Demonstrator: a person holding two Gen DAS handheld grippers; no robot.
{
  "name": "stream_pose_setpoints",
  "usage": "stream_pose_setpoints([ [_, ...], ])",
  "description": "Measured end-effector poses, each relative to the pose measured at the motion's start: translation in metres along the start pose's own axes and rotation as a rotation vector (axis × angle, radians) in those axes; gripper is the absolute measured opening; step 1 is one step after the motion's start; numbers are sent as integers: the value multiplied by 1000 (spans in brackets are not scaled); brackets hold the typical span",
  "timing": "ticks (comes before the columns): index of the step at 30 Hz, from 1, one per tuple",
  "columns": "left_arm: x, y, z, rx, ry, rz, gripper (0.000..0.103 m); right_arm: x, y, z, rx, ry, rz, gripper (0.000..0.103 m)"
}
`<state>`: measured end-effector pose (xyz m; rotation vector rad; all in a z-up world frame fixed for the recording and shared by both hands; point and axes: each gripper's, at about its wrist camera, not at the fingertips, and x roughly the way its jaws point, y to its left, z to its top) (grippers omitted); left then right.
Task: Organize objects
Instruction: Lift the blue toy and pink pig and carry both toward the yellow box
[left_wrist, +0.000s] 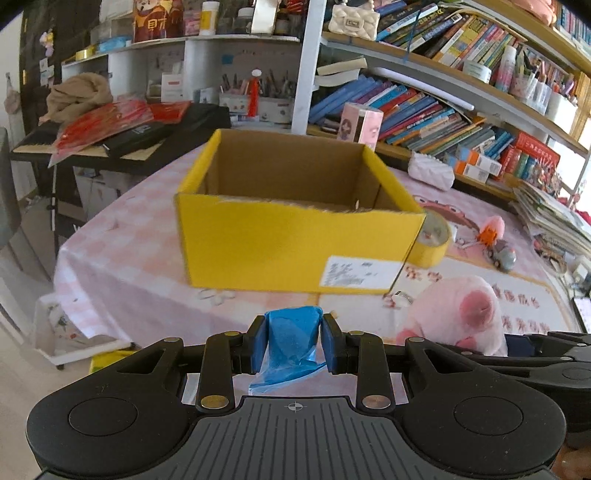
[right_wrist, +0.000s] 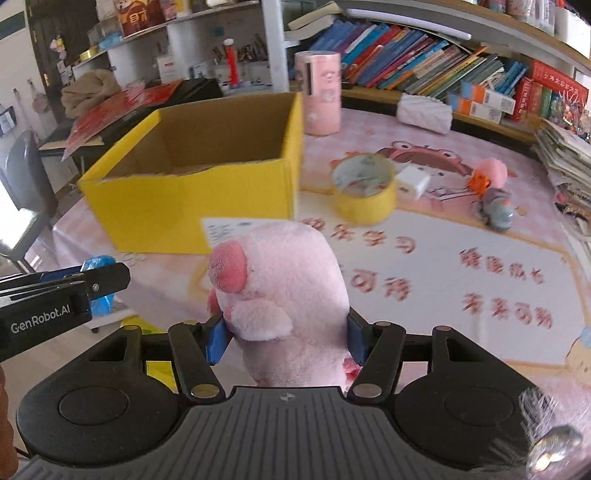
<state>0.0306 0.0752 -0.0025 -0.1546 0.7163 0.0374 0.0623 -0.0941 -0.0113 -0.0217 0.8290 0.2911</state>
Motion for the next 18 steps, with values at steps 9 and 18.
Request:
stream_pose_setpoints([
  [9, -19, 40, -19, 29, 23, 3, 29, -2, 42, -30, 65, 35, 14, 59],
  [18, -29, 54, -24, 23, 15, -23, 29, -11, 66, -42, 57, 46, 10, 59],
])
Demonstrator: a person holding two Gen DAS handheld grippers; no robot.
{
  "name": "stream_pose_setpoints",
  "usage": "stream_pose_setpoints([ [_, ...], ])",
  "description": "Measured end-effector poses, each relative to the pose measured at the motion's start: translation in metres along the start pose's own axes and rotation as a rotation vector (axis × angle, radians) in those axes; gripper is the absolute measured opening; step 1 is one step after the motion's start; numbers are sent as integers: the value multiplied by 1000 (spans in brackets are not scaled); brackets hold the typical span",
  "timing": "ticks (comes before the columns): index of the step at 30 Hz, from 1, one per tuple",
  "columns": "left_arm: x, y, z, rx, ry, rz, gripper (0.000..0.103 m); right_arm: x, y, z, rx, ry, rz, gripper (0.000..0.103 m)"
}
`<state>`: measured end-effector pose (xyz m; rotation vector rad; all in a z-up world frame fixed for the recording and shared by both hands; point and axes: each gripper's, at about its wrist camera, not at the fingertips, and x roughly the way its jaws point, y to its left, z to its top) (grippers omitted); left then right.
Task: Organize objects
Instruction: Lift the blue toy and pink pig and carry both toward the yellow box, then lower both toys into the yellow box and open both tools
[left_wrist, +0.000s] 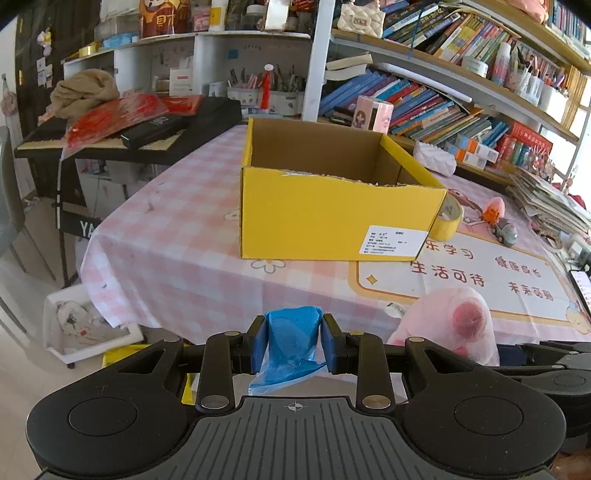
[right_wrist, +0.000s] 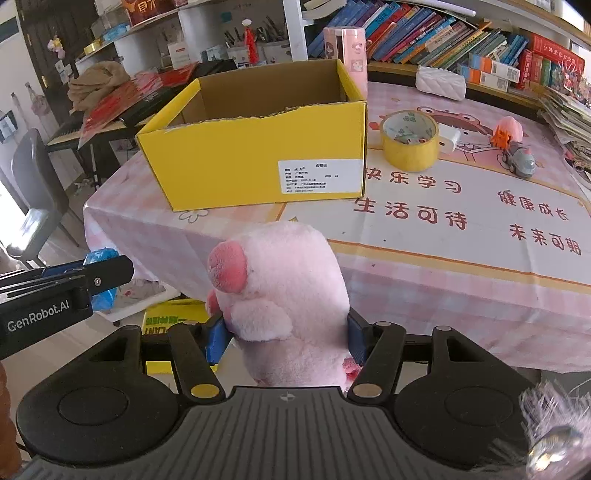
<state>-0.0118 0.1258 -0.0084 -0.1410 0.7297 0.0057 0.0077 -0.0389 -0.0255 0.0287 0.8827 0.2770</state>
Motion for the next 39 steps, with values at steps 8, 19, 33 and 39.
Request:
stream_pose_setpoints([
  [8, -1, 1, -1, 7, -3, -21, 29, -3, 2, -2, 5, 7, -14, 59],
  [19, 0, 3, 3, 16, -11, -35, 29, -3, 3, 0, 20, 3, -29, 59],
  [33, 5, -1, 15, 13, -37, -38, 29, -2, 1, 12, 14, -35, -13, 59],
  [39, 8, -1, 44, -6, -99, -26, 29, -11, -4, 40, 7, -164, 4, 59],
])
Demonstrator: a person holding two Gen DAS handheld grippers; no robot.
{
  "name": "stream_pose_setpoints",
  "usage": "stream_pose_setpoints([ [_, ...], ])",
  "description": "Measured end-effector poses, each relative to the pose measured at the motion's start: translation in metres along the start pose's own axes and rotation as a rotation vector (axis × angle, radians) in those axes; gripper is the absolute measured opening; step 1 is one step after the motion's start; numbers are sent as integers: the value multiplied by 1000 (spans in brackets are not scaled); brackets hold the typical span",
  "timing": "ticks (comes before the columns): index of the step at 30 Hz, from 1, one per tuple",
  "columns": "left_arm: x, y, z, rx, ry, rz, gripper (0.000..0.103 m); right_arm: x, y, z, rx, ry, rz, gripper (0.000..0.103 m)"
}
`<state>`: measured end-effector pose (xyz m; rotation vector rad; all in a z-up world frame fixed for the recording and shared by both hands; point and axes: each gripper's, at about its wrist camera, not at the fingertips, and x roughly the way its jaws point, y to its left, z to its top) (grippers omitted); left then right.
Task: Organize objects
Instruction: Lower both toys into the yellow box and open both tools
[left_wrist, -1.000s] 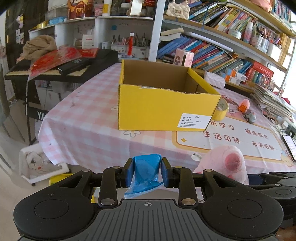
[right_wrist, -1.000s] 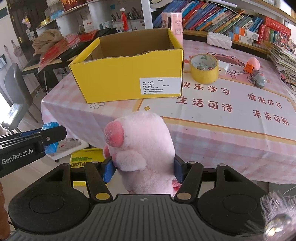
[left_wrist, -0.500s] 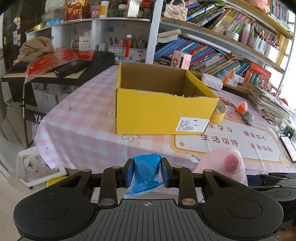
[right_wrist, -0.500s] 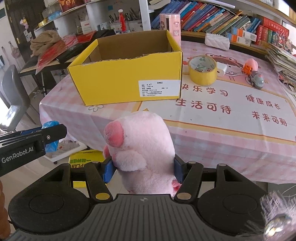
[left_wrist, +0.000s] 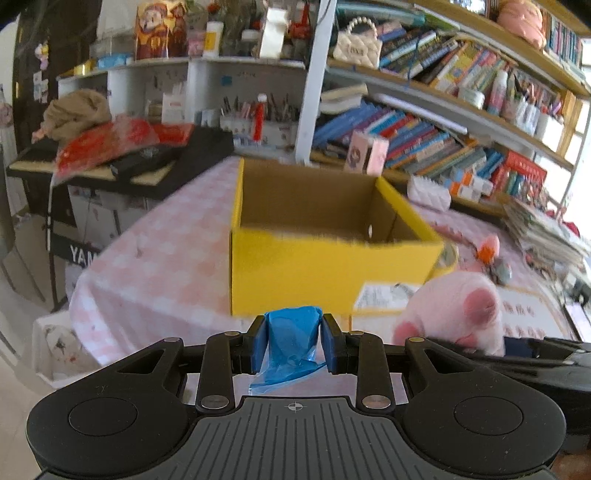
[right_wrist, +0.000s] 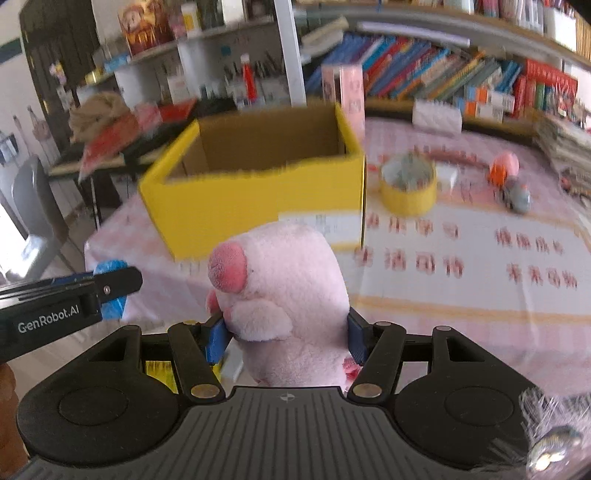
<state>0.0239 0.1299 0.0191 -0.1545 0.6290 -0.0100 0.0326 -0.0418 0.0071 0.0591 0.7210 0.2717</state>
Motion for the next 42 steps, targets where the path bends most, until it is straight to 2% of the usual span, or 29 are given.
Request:
stream_pose_setpoints([
  [7, 19, -11, 42, 15, -102, 31, 29, 6, -11, 60, 3, -162, 2, 59],
  [11, 41, -18, 59, 14, -114, 52, 29, 20, -17, 92, -28, -221, 5, 59],
  [15, 63, -26, 71, 11, -109, 78, 29, 43, -24, 116, -64, -237, 25, 59],
  [22, 99, -35, 80, 7, -59, 130, 29, 82, -34, 136, -126, -196, 67, 59],
  [26, 122, -36, 79, 6, 2, 171, 29, 113, -34, 140, -196, -99, 122, 59],
  [33, 148, -37, 72, 46, 82, 242, 29, 154, -28, 130, -326, 30, 146, 59],
  [36, 158, -34, 71, 45, 119, 269, 29, 163, -23, 124, -399, 42, 150, 59],
  [42, 166, -35, 72, 70, 124, 302, 26, 173, -24, 126, -466, 46, 201, 61],
])
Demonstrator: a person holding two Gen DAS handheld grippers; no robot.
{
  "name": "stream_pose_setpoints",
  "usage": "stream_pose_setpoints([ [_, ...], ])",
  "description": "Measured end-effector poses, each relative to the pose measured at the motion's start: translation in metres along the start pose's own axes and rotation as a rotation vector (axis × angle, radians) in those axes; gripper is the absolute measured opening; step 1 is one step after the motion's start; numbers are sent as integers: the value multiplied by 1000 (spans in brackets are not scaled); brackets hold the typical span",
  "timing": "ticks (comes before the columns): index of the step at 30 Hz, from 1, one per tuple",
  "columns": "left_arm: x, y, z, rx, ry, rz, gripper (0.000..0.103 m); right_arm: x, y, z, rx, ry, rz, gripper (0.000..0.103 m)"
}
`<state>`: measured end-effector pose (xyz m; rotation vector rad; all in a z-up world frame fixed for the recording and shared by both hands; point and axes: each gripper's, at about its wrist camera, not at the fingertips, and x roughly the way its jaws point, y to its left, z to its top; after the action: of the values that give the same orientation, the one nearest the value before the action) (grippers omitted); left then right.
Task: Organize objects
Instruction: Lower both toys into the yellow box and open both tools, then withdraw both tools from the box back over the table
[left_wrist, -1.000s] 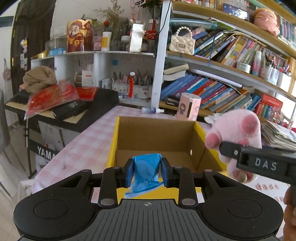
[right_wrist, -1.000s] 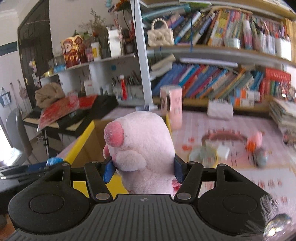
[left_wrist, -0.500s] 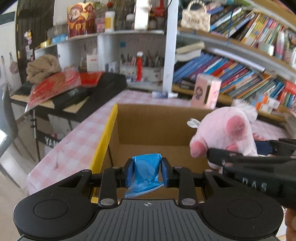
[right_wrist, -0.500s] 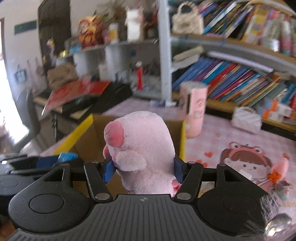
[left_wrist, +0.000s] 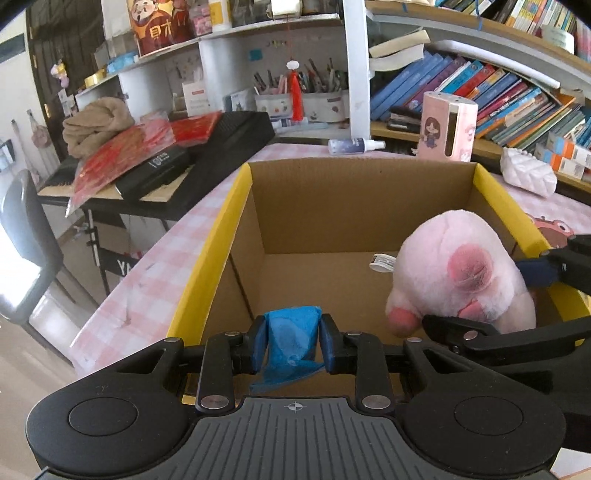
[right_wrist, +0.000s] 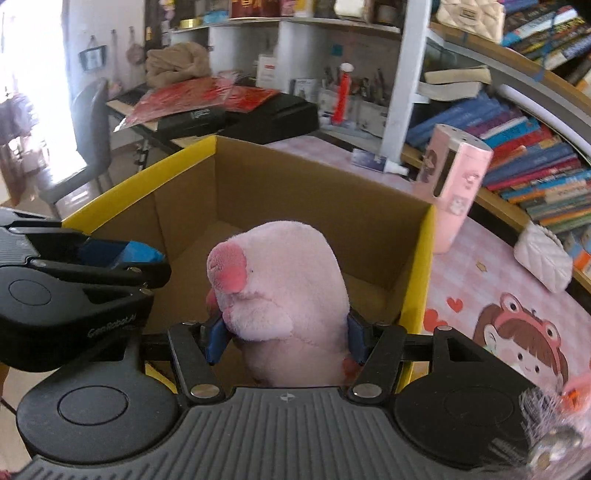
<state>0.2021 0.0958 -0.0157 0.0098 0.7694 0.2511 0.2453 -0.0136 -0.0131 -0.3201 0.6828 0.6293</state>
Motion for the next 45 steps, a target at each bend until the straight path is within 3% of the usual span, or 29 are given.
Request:
stream_pose_setpoints([
  [6, 2, -3, 1, 10, 10, 19, 27, 3, -6, 1, -50, -15, 58, 66],
  [22, 2, -13, 0, -11, 11, 43, 30, 6, -25, 1, -119, -40, 150, 65],
  [26, -5, -12, -1, -22, -17, 51, 37, 6, -26, 0, -110, -48, 136, 67],
  [30, -20, -10, -1, -51, -88, 106, 63, -2, -29, 1, -71, -75, 96, 71],
  [32, -30, -5, 0, -83, -118, 88, 68, -11, -29, 1, -43, -101, 70, 79],
  [38, -58, -3, 1, -107, -204, 52, 75, -44, -32, 0, 37, -187, -7, 80],
  [45, -83, -1, -7, -104, -245, 2, 82, -82, -26, -15, 131, -230, -91, 83],
])
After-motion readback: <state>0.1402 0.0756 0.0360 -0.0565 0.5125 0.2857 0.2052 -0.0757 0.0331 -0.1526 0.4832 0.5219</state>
